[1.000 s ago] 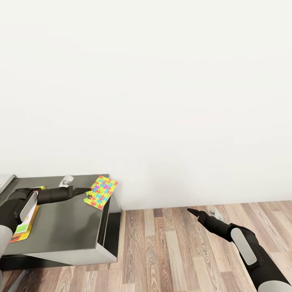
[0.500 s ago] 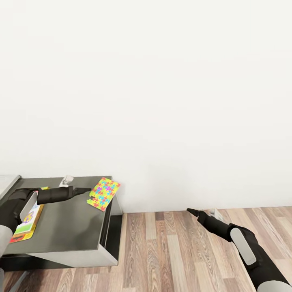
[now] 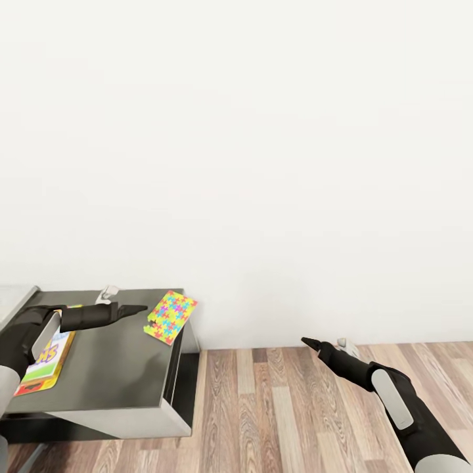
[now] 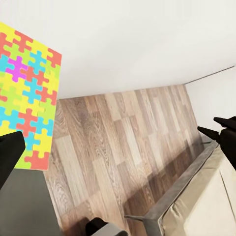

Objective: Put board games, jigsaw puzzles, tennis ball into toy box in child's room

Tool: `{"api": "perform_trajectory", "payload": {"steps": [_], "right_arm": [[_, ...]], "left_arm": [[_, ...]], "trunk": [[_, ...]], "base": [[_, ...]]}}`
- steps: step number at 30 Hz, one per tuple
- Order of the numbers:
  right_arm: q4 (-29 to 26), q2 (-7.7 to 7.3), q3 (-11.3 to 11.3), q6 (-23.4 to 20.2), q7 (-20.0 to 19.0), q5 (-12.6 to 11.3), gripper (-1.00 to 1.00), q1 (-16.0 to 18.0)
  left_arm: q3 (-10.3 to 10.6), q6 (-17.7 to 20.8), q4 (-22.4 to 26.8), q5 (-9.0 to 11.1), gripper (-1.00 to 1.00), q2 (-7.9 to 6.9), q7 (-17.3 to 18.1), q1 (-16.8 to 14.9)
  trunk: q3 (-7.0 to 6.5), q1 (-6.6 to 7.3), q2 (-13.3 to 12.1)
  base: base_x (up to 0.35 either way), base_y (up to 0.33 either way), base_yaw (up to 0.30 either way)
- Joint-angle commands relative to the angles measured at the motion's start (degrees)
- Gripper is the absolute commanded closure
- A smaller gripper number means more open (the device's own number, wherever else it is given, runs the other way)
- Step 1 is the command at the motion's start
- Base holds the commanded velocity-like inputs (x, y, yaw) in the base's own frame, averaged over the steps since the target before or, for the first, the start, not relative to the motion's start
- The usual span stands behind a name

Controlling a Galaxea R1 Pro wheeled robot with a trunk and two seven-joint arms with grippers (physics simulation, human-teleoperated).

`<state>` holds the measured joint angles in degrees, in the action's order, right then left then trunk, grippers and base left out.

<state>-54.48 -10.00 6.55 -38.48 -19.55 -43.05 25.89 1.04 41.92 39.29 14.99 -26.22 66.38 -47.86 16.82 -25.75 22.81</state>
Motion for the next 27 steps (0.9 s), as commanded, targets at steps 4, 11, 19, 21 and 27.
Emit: {"api": "perform_trajectory", "payload": {"steps": [4, 11, 19, 21, 27], "right_arm": [[-0.01, 0.05, 0.13, -0.36, -0.14, -0.02, -1.0, 0.04], [-0.01, 0.06, 0.13, -0.36, -0.14, -0.02, -1.0, 0.04], [-0.01, 0.09, 0.13, -0.36, -0.14, 0.03, -1.0, 0.04], [-0.01, 0.09, 0.13, -0.36, -0.14, 0.02, -1.0, 0.04], [-0.01, 0.07, 0.13, -0.36, -0.14, -0.06, -1.0, 0.04]], "left_arm": [[0.14, 0.45, -0.01, 0.36, -1.0, -0.01, 0.03, -0.04], [0.12, 0.66, -0.01, 0.39, -1.0, -0.04, 0.06, -0.04], [0.11, 0.79, 0.07, 0.39, -1.0, -0.07, 1.63, -0.04], [0.11, 0.82, 0.07, 0.32, -1.0, -0.11, 2.79, -0.04], [0.25, 0.95, 0.08, 0.22, -1.0, -0.12, 4.5, -0.04]], "trunk": [[-0.28, -0.04, 0.1], [-0.95, -0.04, 0.1], [-1.71, -0.04, 0.1], [-1.9, -0.04, 0.1], [-2.47, -0.04, 0.1]], "base": [[0.0, 0.0, 0.001], [0.0, 0.0, 0.0], [0.0, 0.0, 0.0], [0.0, 0.0, 0.0], [0.0, 0.0, 0.0]]}}
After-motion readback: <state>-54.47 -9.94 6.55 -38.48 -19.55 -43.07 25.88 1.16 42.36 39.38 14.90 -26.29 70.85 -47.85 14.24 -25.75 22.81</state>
